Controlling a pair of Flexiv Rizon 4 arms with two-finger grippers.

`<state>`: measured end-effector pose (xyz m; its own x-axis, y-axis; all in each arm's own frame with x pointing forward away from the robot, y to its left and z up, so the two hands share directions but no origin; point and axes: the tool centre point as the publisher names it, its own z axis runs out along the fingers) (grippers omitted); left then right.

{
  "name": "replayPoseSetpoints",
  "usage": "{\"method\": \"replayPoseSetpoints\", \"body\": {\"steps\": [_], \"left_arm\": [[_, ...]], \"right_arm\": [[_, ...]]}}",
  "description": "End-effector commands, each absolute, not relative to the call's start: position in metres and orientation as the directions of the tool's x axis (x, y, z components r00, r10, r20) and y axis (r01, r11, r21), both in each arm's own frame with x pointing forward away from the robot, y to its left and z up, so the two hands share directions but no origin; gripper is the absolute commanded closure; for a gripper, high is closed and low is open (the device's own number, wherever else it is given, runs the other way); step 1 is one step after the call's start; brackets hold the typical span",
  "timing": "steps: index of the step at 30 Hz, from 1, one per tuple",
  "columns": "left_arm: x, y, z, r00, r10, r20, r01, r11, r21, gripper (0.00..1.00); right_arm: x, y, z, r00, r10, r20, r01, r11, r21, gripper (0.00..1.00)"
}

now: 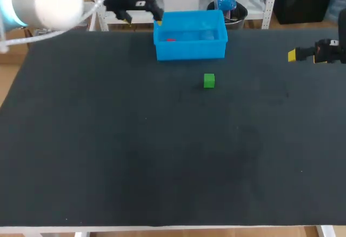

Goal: Use the left arm to pick the red cube and place it into the blue plastic box first, then use the right arm to grasp the green cube and put it into the same blue plastic box after the first action is fully finished.

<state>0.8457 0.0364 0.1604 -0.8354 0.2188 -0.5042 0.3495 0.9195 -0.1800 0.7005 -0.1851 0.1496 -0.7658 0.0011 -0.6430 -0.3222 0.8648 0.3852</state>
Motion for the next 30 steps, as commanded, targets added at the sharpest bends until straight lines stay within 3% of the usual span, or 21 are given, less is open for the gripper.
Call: {"method": "replayPoseSetpoints", "body": {"steps": [1, 14, 30], "left_arm": [[0.726, 0.090, 0.150, -0.699, 0.160, -0.698, 0.382, 0.908, -0.174, 0.00], [0.670, 0.118, 0.130, -0.688, 0.205, -0.697, 0.459, 0.866, -0.198, 0.00], [0.652, 0.125, 0.113, -0.663, 0.300, -0.685, 0.546, 0.821, -0.169, 0.00]], "right_arm": [[0.701, -0.185, 0.149, -0.766, 0.000, -0.643, -0.324, 0.864, 0.385, 0.00], [0.701, -0.185, 0.149, -0.766, 0.000, -0.643, -0.324, 0.864, 0.385, 0.00], [0.701, -0.185, 0.149, -0.766, 0.000, -0.643, -0.324, 0.864, 0.385, 0.00]]}}
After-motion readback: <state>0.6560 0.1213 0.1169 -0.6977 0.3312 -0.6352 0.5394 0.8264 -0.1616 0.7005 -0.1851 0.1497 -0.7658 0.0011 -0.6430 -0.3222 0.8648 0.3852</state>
